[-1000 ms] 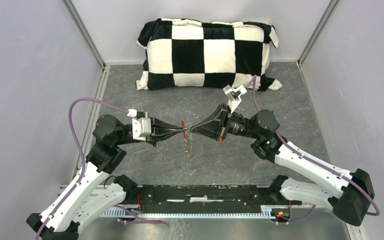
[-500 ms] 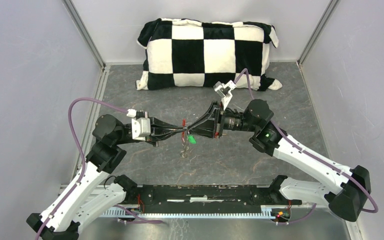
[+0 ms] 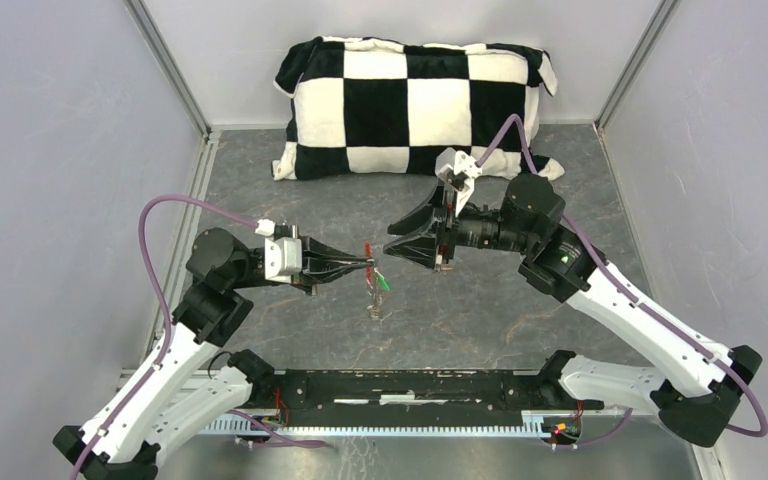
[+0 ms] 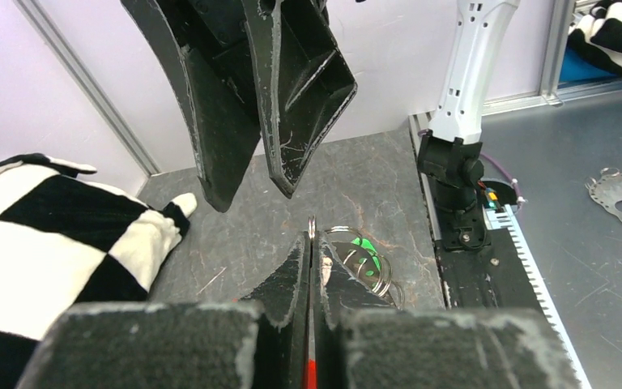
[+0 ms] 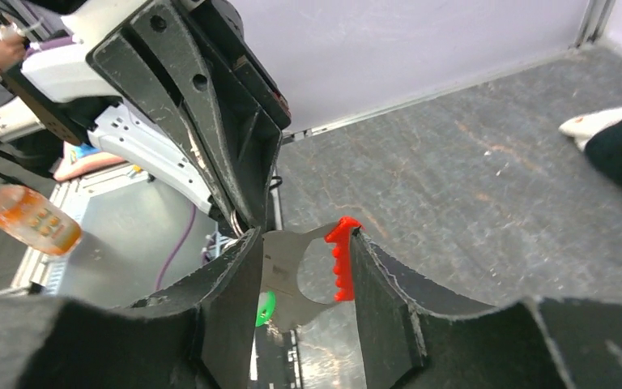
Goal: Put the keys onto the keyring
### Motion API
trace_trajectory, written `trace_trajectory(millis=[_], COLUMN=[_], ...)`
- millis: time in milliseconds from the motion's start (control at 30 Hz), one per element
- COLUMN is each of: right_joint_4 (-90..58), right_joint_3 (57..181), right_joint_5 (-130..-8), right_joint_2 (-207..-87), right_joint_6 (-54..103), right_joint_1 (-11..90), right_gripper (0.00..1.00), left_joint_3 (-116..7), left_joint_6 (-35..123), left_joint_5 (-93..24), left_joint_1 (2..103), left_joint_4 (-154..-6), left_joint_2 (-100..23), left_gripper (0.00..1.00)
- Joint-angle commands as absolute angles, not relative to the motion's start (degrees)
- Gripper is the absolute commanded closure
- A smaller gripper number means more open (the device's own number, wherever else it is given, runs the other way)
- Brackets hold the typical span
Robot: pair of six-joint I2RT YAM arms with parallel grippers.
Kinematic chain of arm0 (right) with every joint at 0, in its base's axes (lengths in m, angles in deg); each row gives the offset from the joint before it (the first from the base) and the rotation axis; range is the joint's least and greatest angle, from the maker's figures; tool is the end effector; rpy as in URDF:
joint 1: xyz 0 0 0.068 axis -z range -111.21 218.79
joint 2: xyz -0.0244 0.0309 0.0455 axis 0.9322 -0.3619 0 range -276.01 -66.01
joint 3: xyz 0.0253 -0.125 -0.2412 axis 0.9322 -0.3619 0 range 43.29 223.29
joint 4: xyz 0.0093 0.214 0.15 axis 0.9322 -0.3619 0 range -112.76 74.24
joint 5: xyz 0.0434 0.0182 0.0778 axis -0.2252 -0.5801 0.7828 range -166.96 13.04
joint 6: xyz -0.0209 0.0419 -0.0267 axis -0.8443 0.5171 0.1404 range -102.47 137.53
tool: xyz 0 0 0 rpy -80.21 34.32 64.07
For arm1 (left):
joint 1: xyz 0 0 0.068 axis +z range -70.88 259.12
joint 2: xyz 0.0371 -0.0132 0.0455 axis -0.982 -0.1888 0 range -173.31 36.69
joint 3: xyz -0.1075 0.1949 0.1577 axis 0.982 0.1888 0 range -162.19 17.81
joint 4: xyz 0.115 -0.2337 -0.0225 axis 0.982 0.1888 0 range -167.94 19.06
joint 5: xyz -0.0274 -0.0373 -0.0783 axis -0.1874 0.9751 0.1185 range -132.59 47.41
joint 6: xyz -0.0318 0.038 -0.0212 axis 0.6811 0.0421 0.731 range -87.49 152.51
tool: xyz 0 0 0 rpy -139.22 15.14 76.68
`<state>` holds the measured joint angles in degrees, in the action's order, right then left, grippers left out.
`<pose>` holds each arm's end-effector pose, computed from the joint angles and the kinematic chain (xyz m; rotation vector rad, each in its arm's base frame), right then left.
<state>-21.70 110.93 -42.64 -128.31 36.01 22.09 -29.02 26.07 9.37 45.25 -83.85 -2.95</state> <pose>0.1494 0.1877 0.4288 -0.9056 1.5012 1.3300 0.1054 -0.1044 0.3939 1.1839 0.9349 -0.9925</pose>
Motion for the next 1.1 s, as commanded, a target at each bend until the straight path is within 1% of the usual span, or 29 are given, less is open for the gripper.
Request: trace_trajectory(millis=[0,133,267,567,900,967,1067], right_joint_4=[-11.7,-3.1,2.01,1.92,-1.7,-1.71,-1.95], right_joint_3=[106.75,103.32,101.65,100.68,101.14,101.42,101.65], right_joint_5=[-38.15,-31.58,-30.02,-29.91,-32.4,-32.24,-32.14], right_joint_2=[-124.97,-125.7,-126.04,-126.95,-127.61,-127.88,-128.3], right_joint_6=[29.94,31.12,31.87,31.15,28.51,28.65,28.71], right_joint_1=[22.34,22.28,21.74,20.27,19.75,19.68,19.43], right_gripper=[0.51,0.56,0.57,0.61,0.6,0.63,0.75], left_joint_3=[-30.75,-31.39,-31.67,-32.02,-32.46,-32.46,-32.54], left_joint_6=[27.7,30.71,32.12,32.31,32.29,32.32,32.33], left_joint_5=[11.85,12.16,12.7,12.38,12.88,12.97,13.08], left_joint_1=[45.19,45.21,45.13,45.19,45.2,45.18,45.17], left_joint_4=[-86.78,-87.55,-88.03,-88.37,-88.14,-88.04,-88.11], left_joint_2=[-3.33,-4.21,-4.66,-4.68,-4.15,-4.23,-4.36], left_gripper=[0.98,0.98,0.98,0.98,0.98,0.98,0.98])
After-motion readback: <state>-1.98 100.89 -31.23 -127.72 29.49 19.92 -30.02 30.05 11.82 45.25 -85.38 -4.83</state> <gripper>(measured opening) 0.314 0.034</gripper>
